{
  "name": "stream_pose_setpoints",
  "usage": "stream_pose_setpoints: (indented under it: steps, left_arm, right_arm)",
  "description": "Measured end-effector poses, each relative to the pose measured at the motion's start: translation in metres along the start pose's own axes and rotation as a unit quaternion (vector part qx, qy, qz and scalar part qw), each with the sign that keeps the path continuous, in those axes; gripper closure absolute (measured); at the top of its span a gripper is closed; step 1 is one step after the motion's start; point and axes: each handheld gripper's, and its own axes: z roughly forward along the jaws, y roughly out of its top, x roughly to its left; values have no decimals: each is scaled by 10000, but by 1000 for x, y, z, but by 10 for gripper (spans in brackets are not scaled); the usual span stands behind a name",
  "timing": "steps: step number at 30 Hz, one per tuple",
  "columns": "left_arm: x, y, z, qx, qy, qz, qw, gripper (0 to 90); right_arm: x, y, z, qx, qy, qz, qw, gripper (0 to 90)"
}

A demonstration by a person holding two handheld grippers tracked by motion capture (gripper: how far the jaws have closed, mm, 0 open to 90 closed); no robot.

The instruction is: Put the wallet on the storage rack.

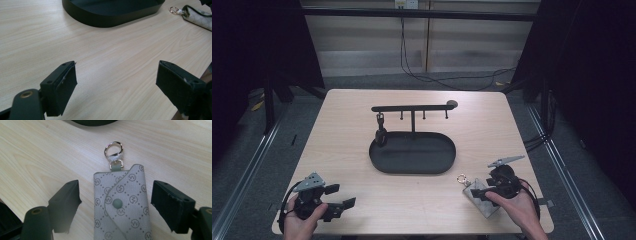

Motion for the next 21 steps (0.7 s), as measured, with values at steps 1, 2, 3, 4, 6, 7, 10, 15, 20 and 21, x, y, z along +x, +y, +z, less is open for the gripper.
stream_pose_setpoints:
  steps: [1,2,3,4,6,7,10,15,20,21]
  left_arm:
    - [0,0,0,10,-5,7,10000,167]
    - [1,0,0,9,-26,3,10000,167]
    - [1,0,0,-1,3,-14,10000,168]
    - [1,0,0,17,1,-20,10000,169]
    - [2,-1,1,57,-6,-41,10000,169]
    - [2,-1,1,69,-3,-23,10000,169]
    - [2,-1,2,84,-22,-29,10000,169]
    - [1,-1,1,25,8,-28,10000,169]
    - [1,0,1,3,4,-3,10000,169]
    - [1,0,1,35,-7,8,10000,169]
  right_arm:
    - [0,1,0,43,6,6,10000,236]
    - [0,2,1,87,12,8,10000,237]
    - [0,3,2,173,8,13,9998,236]
    - [-1,4,4,274,21,20,9996,230]
    - [-1,4,7,432,-3,-21,9991,231]
    - [-2,5,9,470,-37,-38,9989,231]
    - [-4,6,11,593,-29,-5,9982,243]
    - [-4,8,14,813,-64,32,9967,263]
    - [-1,11,19,984,-158,-87,9950,264]
    - [-1,12,19,1030,-179,-89,9945,265]
